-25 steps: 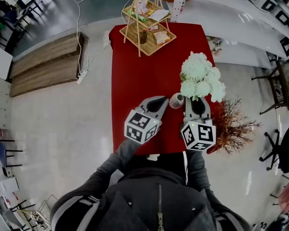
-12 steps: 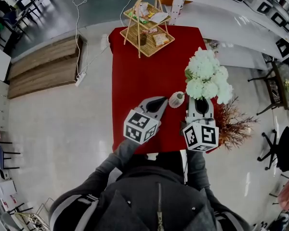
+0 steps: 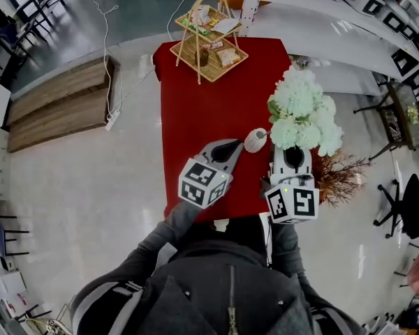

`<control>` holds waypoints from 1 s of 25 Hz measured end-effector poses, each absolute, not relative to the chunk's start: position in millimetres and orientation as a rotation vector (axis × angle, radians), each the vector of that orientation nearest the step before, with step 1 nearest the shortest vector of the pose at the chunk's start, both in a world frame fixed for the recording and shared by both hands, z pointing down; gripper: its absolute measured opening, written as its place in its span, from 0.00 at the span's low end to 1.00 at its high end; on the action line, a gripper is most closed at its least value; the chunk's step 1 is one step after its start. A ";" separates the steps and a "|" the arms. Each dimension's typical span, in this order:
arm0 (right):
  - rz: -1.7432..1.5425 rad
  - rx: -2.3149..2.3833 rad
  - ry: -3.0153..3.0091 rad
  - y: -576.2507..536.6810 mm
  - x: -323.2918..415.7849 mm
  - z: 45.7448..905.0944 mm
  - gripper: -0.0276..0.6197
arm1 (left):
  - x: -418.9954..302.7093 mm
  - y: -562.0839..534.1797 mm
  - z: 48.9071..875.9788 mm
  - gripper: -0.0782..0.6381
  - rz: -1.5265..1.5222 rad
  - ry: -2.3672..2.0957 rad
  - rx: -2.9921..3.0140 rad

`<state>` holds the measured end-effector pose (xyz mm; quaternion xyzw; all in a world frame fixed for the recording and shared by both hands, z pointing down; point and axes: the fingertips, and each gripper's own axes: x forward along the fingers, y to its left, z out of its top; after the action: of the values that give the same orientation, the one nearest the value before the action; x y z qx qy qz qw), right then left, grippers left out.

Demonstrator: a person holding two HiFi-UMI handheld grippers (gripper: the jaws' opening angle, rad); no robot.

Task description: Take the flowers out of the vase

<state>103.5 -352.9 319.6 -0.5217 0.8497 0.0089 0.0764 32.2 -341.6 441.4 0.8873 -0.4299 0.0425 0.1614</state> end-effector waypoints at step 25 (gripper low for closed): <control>-0.298 -1.743 2.541 -281.2 92.1 422.7 0.15 | 31.0 -302.2 472.2 0.12 0.199 -1.053 2.537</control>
<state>92.1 -281.2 422.7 -0.5629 0.8206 -0.0961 0.0229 31.0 -302.2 472.2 0.9039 -0.3752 0.0710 0.1925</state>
